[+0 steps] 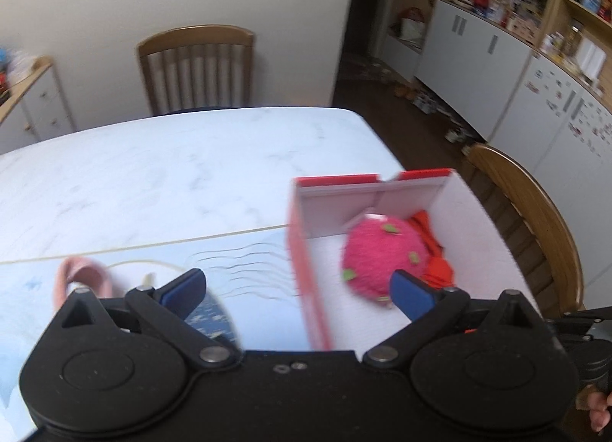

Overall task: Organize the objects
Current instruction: 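Move the left gripper to the pink fleece cloth and grasp it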

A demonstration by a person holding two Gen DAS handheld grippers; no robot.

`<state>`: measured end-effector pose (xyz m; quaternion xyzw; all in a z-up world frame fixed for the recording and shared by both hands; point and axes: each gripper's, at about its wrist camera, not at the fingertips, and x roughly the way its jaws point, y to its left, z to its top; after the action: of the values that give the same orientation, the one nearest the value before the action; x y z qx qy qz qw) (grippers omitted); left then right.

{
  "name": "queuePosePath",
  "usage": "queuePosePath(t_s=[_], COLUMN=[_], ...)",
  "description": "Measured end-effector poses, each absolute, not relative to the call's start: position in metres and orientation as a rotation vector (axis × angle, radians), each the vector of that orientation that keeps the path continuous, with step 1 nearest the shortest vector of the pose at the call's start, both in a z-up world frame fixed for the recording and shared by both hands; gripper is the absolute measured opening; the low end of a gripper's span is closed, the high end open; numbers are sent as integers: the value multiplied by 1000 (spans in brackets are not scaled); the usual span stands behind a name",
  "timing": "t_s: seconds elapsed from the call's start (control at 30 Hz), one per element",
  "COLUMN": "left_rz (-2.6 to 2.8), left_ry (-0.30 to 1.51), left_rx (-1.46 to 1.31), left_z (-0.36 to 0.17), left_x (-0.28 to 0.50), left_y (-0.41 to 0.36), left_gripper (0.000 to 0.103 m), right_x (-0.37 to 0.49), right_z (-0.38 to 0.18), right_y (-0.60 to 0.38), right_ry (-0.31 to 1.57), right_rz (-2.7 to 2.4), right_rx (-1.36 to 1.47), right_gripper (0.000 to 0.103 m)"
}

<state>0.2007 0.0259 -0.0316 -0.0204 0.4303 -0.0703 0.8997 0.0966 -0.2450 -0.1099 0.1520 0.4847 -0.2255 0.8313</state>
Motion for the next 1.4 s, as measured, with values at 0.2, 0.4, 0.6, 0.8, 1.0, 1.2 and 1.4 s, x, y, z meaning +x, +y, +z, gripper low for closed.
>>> queuePosePath(t_s=[0.2, 0.4, 0.6, 0.8, 1.0, 1.2, 1.4], left_rz=[-12, 94, 182, 216, 268, 252, 227], left_ry=[898, 958, 1037, 1103, 1115, 1123, 1109], left_rx=[-64, -90, -146, -149, -164, -189, -227], left_z=[-37, -57, -88, -123, -141, -150, -143], left_x=[198, 202, 206, 209, 211, 212, 209], left_y=[81, 139, 182, 193, 204, 208, 212], left_gripper=[102, 102, 102, 102, 101, 90, 66], right_x=[98, 98, 98, 99, 101, 101, 102], right_z=[-110, -110, -110, -111, -113, -113, -113], right_y=[-245, -245, -244, -243, -243, -242, -242], right_ry=[1031, 1034, 1040, 1046, 1056, 1061, 1060], right_rz=[-482, -489, -497, -505, -512, -517, -521], right_rx=[321, 320, 317, 318, 319, 316, 320], right_gripper=[4, 4, 4, 4, 4, 4, 4])
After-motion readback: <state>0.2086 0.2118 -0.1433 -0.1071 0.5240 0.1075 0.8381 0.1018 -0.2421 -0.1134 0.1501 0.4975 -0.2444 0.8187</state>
